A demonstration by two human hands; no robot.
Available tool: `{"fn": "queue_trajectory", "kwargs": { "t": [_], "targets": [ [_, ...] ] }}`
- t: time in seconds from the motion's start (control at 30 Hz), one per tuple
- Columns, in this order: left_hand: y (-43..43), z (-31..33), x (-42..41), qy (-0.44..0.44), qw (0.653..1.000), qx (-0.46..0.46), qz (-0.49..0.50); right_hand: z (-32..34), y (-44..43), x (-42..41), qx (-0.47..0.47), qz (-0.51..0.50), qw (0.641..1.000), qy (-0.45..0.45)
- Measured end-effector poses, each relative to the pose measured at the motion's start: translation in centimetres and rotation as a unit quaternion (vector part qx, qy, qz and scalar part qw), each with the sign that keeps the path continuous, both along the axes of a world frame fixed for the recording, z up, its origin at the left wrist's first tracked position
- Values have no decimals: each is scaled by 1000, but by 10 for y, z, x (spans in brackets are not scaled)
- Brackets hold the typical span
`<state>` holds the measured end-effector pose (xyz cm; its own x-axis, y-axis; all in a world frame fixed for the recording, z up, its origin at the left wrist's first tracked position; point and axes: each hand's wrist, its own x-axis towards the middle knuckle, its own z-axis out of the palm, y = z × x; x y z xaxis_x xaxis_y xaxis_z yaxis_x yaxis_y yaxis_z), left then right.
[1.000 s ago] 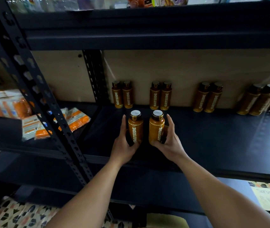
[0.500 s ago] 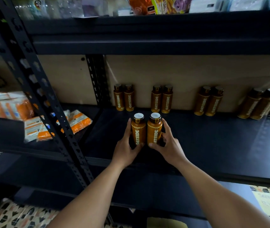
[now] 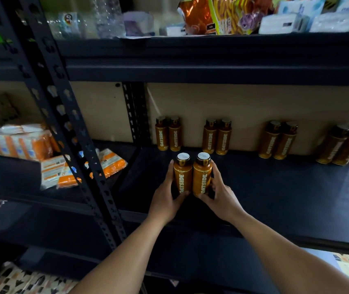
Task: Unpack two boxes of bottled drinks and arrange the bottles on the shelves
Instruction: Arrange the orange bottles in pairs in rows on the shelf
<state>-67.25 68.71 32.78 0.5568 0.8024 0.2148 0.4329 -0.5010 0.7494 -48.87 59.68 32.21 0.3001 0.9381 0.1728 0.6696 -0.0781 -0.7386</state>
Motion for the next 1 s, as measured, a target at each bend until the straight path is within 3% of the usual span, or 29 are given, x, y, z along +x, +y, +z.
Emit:
{"fn": "queue_trajectory", "kwargs": {
  "t": [1.0],
  "targets": [
    [90,-2,-50,-36,999,-23,5,-1,92,-61,28,-18,999,-4]
  ]
}}
